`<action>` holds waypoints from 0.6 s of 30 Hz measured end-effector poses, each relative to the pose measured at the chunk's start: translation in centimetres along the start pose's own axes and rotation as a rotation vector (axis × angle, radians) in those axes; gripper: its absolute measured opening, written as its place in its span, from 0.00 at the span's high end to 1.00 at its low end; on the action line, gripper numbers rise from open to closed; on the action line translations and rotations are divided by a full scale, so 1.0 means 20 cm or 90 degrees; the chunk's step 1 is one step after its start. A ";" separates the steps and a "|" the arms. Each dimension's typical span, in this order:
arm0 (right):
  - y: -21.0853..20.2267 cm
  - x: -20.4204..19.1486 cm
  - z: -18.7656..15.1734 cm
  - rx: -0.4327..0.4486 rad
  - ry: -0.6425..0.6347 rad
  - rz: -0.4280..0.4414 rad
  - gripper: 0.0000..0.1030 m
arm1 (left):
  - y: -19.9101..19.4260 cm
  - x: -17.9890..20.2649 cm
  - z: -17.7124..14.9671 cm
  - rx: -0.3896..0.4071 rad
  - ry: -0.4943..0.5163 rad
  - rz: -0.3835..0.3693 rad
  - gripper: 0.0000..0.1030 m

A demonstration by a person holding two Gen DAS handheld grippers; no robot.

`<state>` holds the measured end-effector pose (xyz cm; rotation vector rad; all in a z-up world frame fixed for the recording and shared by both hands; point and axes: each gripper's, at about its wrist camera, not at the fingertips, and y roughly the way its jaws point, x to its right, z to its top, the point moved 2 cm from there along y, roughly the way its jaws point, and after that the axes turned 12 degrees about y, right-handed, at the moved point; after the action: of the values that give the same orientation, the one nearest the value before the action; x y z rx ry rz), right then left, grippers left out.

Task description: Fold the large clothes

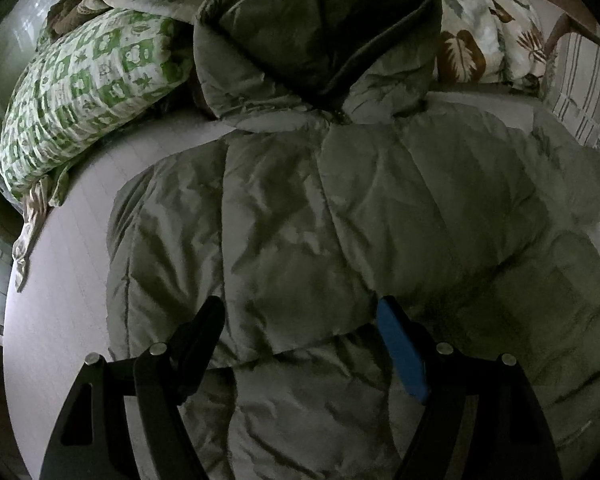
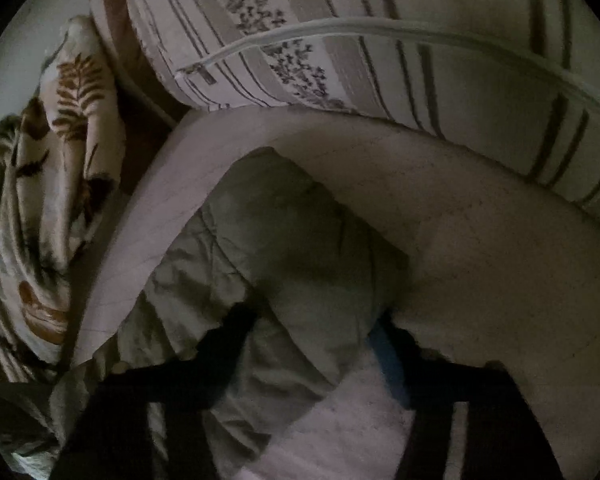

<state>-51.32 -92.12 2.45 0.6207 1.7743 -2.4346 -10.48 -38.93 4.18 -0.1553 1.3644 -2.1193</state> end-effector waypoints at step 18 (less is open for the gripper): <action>-0.61 -0.53 -0.46 0.063 -0.293 0.025 0.87 | -0.24 -0.21 -0.23 0.007 -0.048 0.003 0.24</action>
<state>-42.56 -81.42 14.87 0.0810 1.4504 -2.3951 -10.99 -31.70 7.14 -0.2254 1.3079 -2.0949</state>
